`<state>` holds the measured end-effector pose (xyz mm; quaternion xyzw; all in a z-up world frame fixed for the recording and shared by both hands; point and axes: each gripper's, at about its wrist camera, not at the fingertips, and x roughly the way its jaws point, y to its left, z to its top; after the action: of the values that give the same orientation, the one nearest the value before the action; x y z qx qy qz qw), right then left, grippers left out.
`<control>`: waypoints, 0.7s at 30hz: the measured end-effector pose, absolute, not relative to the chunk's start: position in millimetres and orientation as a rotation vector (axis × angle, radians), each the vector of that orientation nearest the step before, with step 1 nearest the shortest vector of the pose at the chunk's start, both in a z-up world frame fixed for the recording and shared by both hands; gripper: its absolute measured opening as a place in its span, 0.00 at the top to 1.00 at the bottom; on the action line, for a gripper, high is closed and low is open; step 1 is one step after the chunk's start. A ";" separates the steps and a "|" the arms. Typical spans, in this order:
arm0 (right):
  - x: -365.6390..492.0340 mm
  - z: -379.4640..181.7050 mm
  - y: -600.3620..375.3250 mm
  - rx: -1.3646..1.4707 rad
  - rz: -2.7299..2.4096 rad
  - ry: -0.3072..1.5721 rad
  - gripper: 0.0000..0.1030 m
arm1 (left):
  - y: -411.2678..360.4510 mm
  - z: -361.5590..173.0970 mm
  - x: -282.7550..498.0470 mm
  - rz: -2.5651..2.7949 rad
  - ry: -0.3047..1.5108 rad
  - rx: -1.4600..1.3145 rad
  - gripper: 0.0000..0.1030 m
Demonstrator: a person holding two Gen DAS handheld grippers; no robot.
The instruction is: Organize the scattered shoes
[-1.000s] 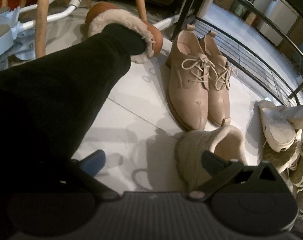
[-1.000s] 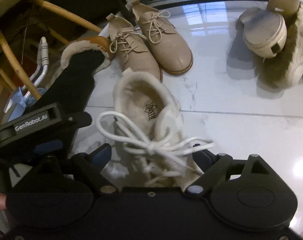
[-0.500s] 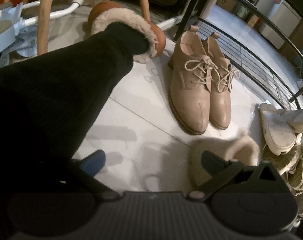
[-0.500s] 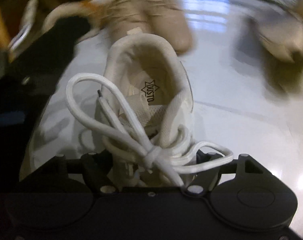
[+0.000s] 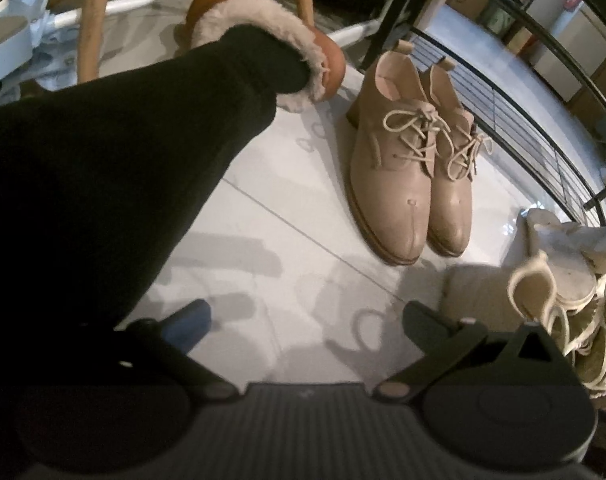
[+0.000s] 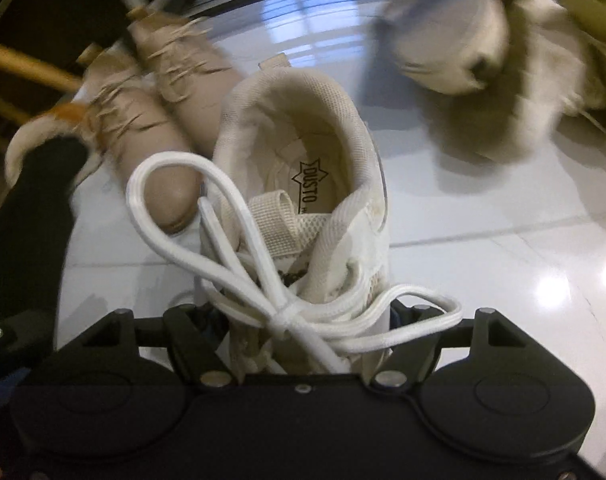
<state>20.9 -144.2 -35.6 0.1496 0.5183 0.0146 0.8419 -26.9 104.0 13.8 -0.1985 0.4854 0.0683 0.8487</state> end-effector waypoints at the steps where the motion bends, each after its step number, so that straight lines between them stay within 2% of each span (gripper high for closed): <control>1: 20.5 -35.1 -141.2 0.318 0.027 1.095 0.29 | 103.6 13.8 -27.0 0.144 1.023 -0.415 0.01; 6: 17.4 -35.2 -141.9 0.371 0.039 1.082 0.24 | 101.7 14.3 -27.6 0.148 1.022 -0.394 0.01; 8: 17.9 -32.5 -157.7 0.455 0.074 1.098 0.18 | 102.4 15.0 -28.6 0.145 1.016 -0.401 0.01; 11: 7.1 -7.5 -195.1 0.563 0.144 1.055 0.14 | 102.4 17.4 -30.8 0.139 0.996 -0.410 0.01; 14: -11.5 12.8 -231.3 0.595 0.165 0.990 0.01 | 97.3 19.4 -30.8 0.140 0.983 -0.388 0.01; 18: -53.2 33.1 -310.8 0.628 0.028 0.877 0.00 | 81.5 23.6 -29.8 0.112 0.974 -0.318 0.01; 21: -88.3 29.9 -366.4 0.775 -0.198 0.805 0.00 | 60.4 35.8 -30.3 0.056 0.930 -0.236 0.01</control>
<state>-88.3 -366.4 29.9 0.3672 0.3814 -0.0937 0.8432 -30.3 60.4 35.8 -0.1137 0.4473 0.0269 0.8867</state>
